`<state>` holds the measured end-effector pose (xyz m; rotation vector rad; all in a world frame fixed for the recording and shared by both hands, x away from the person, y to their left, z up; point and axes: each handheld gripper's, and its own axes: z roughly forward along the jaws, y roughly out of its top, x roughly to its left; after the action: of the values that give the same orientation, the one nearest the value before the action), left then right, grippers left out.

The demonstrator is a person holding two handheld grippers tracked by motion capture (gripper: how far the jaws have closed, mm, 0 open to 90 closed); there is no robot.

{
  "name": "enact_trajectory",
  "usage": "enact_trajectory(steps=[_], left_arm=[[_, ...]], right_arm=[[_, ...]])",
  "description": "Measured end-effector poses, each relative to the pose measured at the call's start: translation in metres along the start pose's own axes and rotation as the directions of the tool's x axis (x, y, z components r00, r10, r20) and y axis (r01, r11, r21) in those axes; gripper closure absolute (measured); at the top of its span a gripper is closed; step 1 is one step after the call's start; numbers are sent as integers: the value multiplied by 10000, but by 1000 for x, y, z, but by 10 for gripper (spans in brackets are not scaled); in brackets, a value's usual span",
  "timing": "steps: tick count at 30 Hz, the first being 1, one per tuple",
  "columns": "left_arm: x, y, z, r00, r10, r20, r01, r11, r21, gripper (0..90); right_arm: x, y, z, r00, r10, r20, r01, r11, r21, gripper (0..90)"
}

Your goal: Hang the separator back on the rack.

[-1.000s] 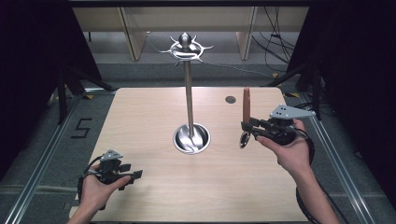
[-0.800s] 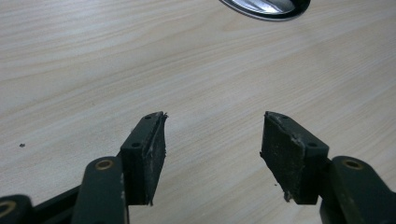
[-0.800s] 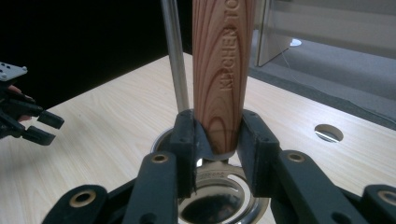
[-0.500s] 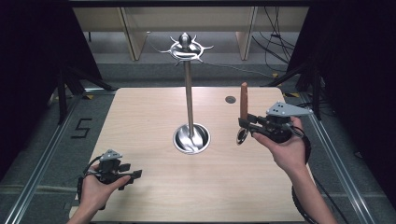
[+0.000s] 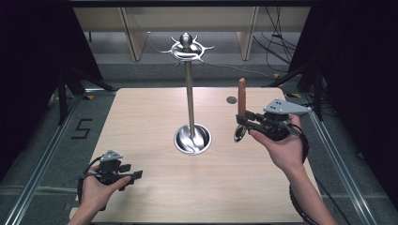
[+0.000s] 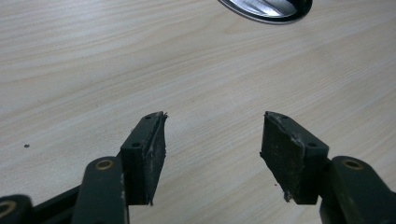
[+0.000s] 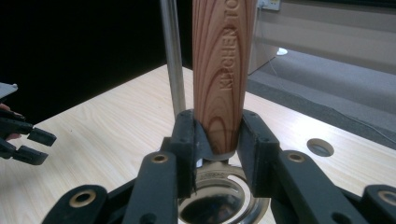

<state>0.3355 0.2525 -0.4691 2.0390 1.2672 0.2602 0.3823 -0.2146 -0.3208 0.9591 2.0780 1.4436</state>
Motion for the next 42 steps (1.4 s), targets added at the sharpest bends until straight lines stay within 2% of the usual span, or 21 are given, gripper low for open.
enact_trajectory(steps=[1,2,4,6,10,11,13,14,16,17,18,20,22,23,26,27,32,37,40,41,42], left_arm=[[0,0,0,10000,-17,0,17,10000,-16,394],[0,0,0,10000,-19,0,19,10000,-21,394],[0,0,0,10000,-39,7,39,10000,-25,394],[-2,0,2,9995,-304,-99,301,9991,-302,394],[-2,0,1,9996,-251,-133,246,9992,-300,394],[-2,0,1,9996,-247,-128,243,9992,-302,394],[-2,0,1,9996,-242,-129,238,9993,-295,394],[-2,0,1,9996,-252,-126,248,9993,-293,394],[-2,0,2,9995,-299,-82,296,9991,-291,394],[1,0,0,9999,147,-41,-147,9999,64,394],[1,0,-1,9997,256,-35,-255,9995,200,394],[-2,0,2,9999,-106,9,106,9998,-141,394],[-2,0,2,10000,-4,-84,3,9999,-158,394],[-2,0,2,10000,-38,-81,37,9999,-167,394],[-1,0,2,10000,-40,-74,39,9999,-119,394],[-1,0,2,10000,-23,-68,22,9999,-109,394],[-1,0,2,10000,-25,-29,24,10000,-87,394],[-1,1,2,10000,63,53,-64,9999,101,395],[-1,1,2,10000,83,10,-84,9999,100,395],[-1,1,2,10000,83,10,-84,9999,100,395],[-1,1,2,10000,86,43,-86,9999,92,395]], right_arm=[[2,1,1,9999,88,49,-88,9999,-77,700],[0,2,1,9999,-160,34,160,9999,-23,700],[2,3,2,10000,47,-48,-47,10000,13,700],[3,6,3,9999,-95,-41,95,9999,72,700],[6,8,6,10000,-7,-90,7,10000,24,700],[5,9,6,9998,-188,-117,188,9998,4,700],[7,9,7,10000,14,33,-14,10000,-72,700],[6,10,8,9998,-81,-171,81,10000,-27,700],[6,10,8,9999,-113,-18,113,9999,-27,700],[6,11,8,9999,-72,-95,72,10000,17,700],[7,11,8,9999,6,-102,-5,10000,42,700],[7,12,9,9999,-87,-145,87,10000,47,700],[9,13,10,10000,25,-80,-24,10000,88,700],[7,13,10,9997,-220,-80,221,9998,27,700],[8,15,12,9997,-170,-150,170,9998,41,700],[10,16,11,9999,34,-100,-33,9999,107,700],[10,22,12,9997,-210,-96,211,9998,34,700],[14,27,15,9998,-69,-206,70,10000,57,700],[14,29,16,9994,-268,-198,269,9996,58,700],[16,30,17,9998,-116,-190,117,9999,80,700],[15,31,18,9994,-292,-206,293,9996,55,700]])
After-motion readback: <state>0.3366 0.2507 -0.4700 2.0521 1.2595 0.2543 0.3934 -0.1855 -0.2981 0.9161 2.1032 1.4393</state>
